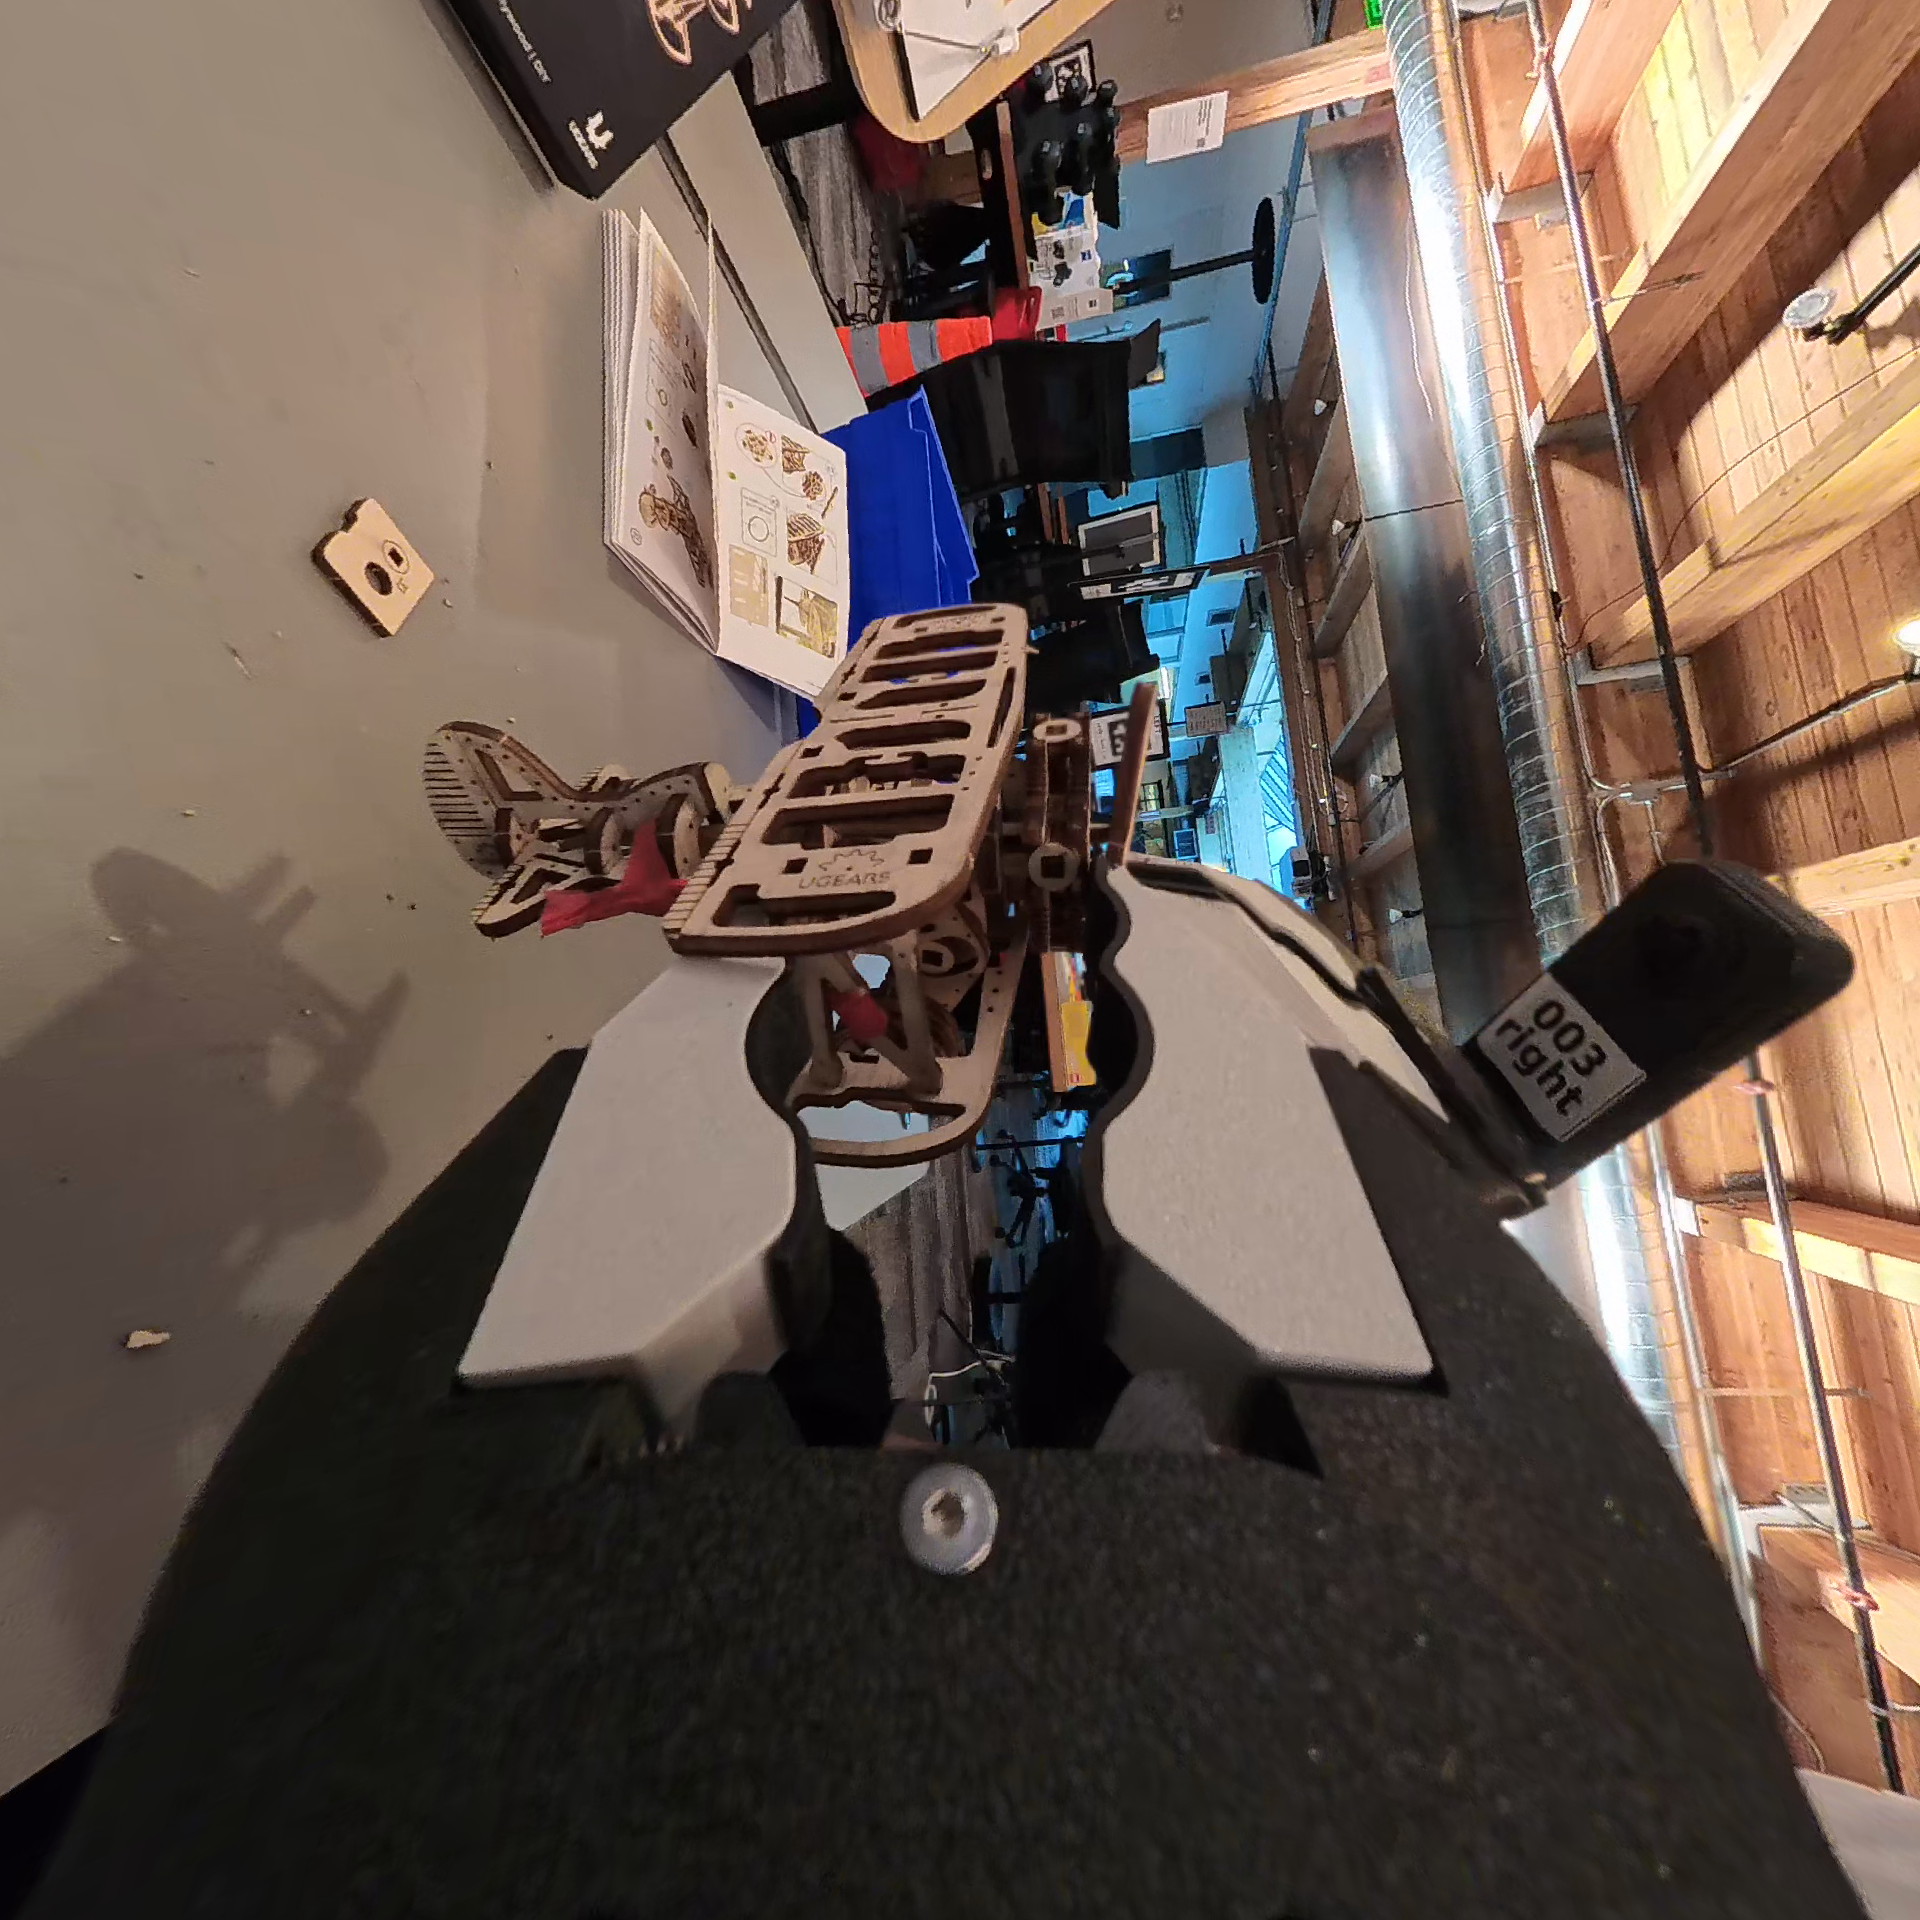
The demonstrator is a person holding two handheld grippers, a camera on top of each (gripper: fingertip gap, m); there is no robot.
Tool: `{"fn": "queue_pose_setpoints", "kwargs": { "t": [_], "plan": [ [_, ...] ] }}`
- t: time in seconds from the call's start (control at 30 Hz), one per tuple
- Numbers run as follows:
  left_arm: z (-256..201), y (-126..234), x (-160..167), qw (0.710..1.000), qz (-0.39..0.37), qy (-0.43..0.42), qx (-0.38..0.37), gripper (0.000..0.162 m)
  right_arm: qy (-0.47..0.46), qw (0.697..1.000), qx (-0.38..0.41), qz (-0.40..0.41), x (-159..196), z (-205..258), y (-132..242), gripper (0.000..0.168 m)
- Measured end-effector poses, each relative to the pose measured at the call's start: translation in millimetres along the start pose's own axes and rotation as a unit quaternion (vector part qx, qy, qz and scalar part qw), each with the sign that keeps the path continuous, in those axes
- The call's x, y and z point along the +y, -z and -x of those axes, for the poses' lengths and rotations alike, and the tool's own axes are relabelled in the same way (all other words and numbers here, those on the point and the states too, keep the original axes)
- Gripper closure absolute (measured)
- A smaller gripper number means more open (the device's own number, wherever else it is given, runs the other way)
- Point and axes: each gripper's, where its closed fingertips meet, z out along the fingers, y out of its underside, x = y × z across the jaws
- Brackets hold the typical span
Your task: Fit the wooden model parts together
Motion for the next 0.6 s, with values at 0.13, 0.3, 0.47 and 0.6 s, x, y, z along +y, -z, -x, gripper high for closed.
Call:
{"fn": "queue_pose_setpoints", "kwargs": {
  "t": [0.13, 0.3, 0.47, 0.6],
  "plan": [
    [0.7, 0.2, 1.5, 1.000, -0.001, 0.002, -0.001, 0.113, -0.043, 0.999, -0.020, 0.011, 1.1, -0.1, -0.5, 0.164],
    [3.1, 0.2, 2.6, 1.000, 0.001, 0.010, 0.000, 0.113, -0.038, 0.999, -0.026, 0.027, 2.9, 1.4, -3.4, 0.163],
    [4.4, 0.6, 1.3, 1.000, -0.001, 0.013, -0.001, 0.113, -0.012, 0.999, -0.004, 0.032, 1.7, -1.7, -4.3, 0.161],
    [4.2, 0.8, 1.1, 1.000, -0.001, 0.012, -0.001, 0.113, 0.053, 0.998, 0.022, 0.030, -2.1, -1.7, -3.0, 0.158]
  ]
}}
